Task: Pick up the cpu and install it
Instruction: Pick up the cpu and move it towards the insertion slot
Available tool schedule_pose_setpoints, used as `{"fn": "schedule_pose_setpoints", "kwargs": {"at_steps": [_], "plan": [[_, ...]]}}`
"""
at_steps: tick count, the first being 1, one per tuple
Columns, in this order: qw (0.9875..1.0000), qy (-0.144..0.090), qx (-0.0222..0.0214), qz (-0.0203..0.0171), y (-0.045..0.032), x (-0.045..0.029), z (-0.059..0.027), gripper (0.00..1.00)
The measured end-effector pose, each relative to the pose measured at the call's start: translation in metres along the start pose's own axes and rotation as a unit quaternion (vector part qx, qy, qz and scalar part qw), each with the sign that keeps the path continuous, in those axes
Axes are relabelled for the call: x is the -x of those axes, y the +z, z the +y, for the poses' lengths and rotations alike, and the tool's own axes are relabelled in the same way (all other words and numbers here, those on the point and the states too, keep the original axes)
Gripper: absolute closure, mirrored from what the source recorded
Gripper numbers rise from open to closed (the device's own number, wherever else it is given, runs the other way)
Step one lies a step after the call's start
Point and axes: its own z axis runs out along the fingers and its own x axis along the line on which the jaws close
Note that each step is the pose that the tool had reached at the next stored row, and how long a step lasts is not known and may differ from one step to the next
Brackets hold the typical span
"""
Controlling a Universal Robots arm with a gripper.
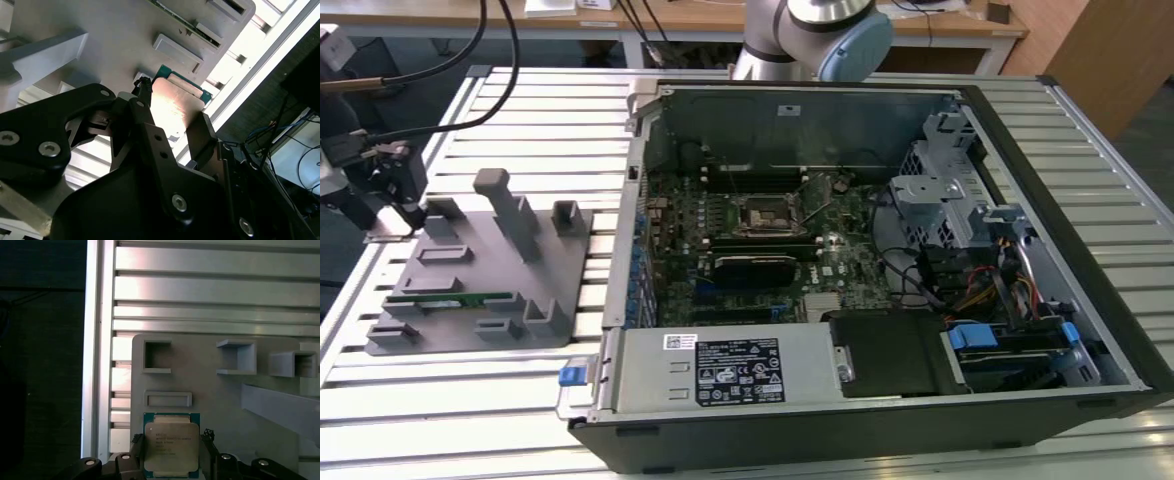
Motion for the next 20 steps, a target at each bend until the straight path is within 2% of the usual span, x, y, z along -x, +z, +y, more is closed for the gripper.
{"fn": "schedule_pose_setpoints", "kwargs": {"at_steps": [20], "plan": [[1.0, 0.0, 0.0, 0.0001, -0.005, 0.0001, 0.0001, 0.47]]}}
